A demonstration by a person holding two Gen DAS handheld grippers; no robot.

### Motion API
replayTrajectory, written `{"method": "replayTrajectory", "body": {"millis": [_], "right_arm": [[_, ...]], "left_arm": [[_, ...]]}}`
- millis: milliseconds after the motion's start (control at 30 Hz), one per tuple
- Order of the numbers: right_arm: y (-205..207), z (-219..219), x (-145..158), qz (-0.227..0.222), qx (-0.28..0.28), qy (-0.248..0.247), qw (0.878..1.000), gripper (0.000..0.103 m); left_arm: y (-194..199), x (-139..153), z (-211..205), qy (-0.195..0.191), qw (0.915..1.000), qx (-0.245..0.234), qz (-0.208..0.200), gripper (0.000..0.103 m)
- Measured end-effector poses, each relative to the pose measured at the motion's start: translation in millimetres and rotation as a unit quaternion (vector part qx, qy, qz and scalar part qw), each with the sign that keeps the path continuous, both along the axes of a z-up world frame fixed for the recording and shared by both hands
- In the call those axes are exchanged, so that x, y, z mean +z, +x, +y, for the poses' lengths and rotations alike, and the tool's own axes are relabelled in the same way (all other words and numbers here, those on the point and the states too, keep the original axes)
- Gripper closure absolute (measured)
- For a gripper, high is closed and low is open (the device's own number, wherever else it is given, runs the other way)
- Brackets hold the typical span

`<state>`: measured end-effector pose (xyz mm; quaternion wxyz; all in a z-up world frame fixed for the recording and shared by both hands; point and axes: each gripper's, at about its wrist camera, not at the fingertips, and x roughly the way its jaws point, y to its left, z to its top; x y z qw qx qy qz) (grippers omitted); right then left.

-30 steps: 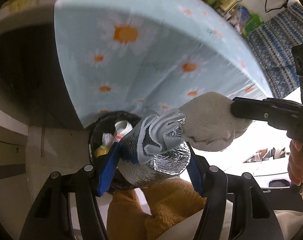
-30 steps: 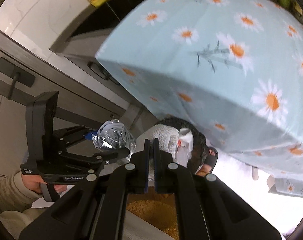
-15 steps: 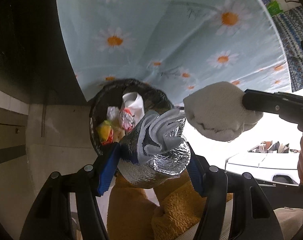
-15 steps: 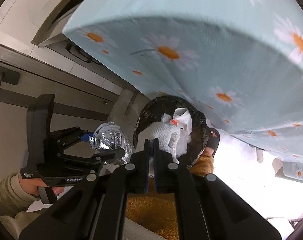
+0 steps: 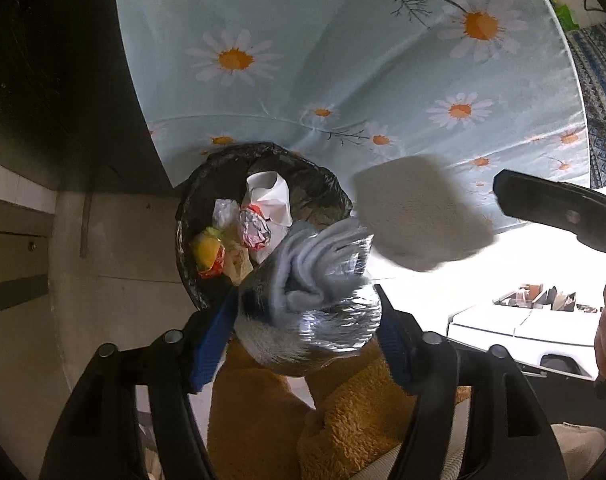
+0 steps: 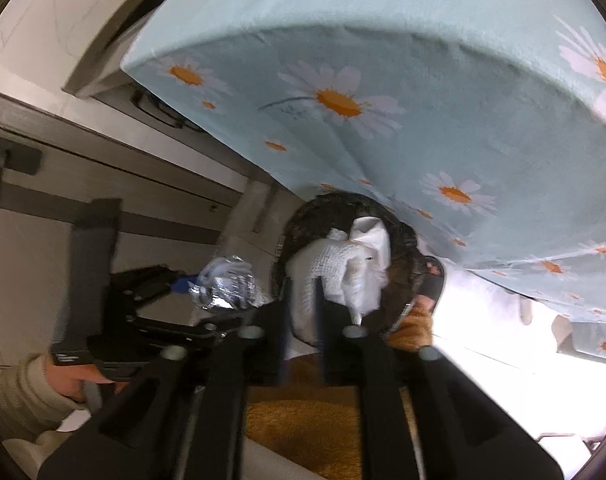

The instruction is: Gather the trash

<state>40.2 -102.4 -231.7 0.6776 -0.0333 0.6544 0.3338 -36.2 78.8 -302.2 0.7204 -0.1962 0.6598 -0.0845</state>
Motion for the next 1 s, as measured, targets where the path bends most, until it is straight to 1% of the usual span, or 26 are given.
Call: {"method": "replayTrajectory", "body": {"millis": [33,100,267,433,533,700,767,833,900,933,967,1000], "right_arm": [[1,0,2,-0.004,-0.005,0.000,1.000,0.073],[2,-1,3,-0.003,-0.012,-0.002,1.000,0.073],[2,-1,5,-0.001,-0.017,-0.003,1.000,0.073],[-2,-4,13,-0.007,-0.026,-0.002,1.000,0.073],[-5,-7,17,-0.012,-0.034,-0.006,0.999,0.072],[-14,-15,23,-0.017,-0.053,-0.016,0.998,0.072],[-17,-21,29,-0.023,-0.065,-0.017,0.997,0.067],[-18,-28,35,-0.025,-0.079,-0.017,0.996,0.066],[-19,-34,42,-0.031,-0.088,-0.018,0.995,0.064],[-19,-36,46,-0.035,-0.092,-0.020,0.995,0.062],[-19,-39,50,-0.039,-0.097,-0.021,0.994,0.061],[-18,-42,54,-0.043,-0.102,-0.021,0.994,0.061]], "left_arm": [[0,-1,0,0.005,1.0000,0.001,0.002,0.026],[0,-2,2,0.009,0.9999,0.007,0.007,0.024],[0,-3,5,0.010,0.9998,0.011,0.012,0.024],[0,2,5,0.009,0.9999,0.006,0.004,0.024],[0,9,5,0.008,1.0000,0.001,-0.006,0.024],[1,28,2,0.016,0.9995,-0.013,-0.022,0.024],[3,38,0,0.021,0.9990,-0.023,-0.030,0.024],[7,51,0,0.026,0.9982,-0.033,-0.042,0.024],[10,65,0,0.029,0.9974,-0.036,-0.055,0.024],[12,72,0,0.035,0.9970,-0.035,-0.060,0.024],[14,82,0,0.048,0.9959,-0.030,-0.070,0.024],[16,88,0,0.051,0.9953,-0.029,-0.077,0.024]]}}
